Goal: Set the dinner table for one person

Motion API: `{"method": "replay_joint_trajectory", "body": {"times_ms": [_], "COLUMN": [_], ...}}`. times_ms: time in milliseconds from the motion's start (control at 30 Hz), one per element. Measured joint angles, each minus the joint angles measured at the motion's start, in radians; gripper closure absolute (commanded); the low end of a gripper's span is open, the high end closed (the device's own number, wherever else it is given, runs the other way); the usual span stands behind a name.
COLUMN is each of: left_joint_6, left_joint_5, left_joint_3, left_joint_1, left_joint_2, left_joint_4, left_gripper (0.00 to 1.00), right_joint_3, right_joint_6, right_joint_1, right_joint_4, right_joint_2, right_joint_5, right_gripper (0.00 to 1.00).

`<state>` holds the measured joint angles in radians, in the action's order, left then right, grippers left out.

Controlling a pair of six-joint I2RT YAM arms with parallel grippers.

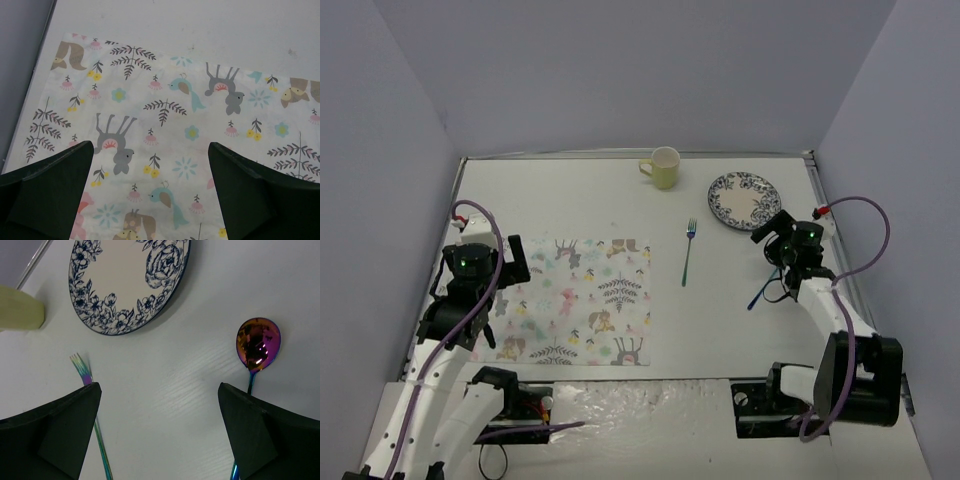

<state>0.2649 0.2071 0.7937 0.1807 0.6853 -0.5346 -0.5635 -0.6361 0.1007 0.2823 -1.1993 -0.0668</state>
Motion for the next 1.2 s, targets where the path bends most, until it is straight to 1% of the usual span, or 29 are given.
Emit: {"method": "replay_joint_trajectory", "body": {"times_ms": [100, 333, 600, 733, 900, 1000, 1067, 1133, 1200], "left_joint_6": [0.000, 0.000, 0.000, 0.000, 0.000, 0.000, 0.000, 0.000, 0.000], "left_joint_5": [0.000, 0.000, 0.002, 0.010, 0.015, 0.020, 0.024, 0.027, 0.028], "left_joint_3": [0.000, 0.000, 0.000, 0.000, 0.000, 0.000, 0.000, 0.000, 0.000], "left_joint_1": [0.003, 0.004, 0.005, 0.005, 0.005, 0.008, 0.008, 0.008, 0.008], "left_joint_2": [0.001, 0.003, 0.008, 0.007, 0.007, 0.007, 0.007, 0.006, 0.006], "left_joint_4": [-0.001, -0.002, -0.004, -0.008, -0.008, -0.008, -0.008, -0.008, -0.008], "left_gripper": [0.03, 0.03, 0.03, 0.03, 0.03, 0.03, 0.03, 0.03, 0.03], "right_joint_3": [-0.002, -0.046, -0.110, -0.127, -0.135, -0.148, -0.152, -0.158, -0.159], "right_joint_6": [-0.050, -0.156, -0.275, -0.338, -0.409, -0.449, -0.471, -0.491, -0.506], "right_joint_1": [0.039, 0.043, 0.062, 0.070, 0.070, 0.070, 0.070, 0.071, 0.071], "right_joint_4": [0.082, 0.231, 0.383, 0.492, 0.590, 0.633, 0.643, 0.649, 0.654], "right_joint_2": [-0.100, -0.310, -0.473, -0.562, -0.619, -0.650, -0.664, -0.677, -0.688], "right_joint_5": [-0.056, -0.107, -0.118, -0.144, -0.155, -0.155, -0.153, -0.149, -0.146], "right_gripper": [0.02, 0.07, 0.08, 0.09, 0.09, 0.17, 0.27, 0.34, 0.45]}}
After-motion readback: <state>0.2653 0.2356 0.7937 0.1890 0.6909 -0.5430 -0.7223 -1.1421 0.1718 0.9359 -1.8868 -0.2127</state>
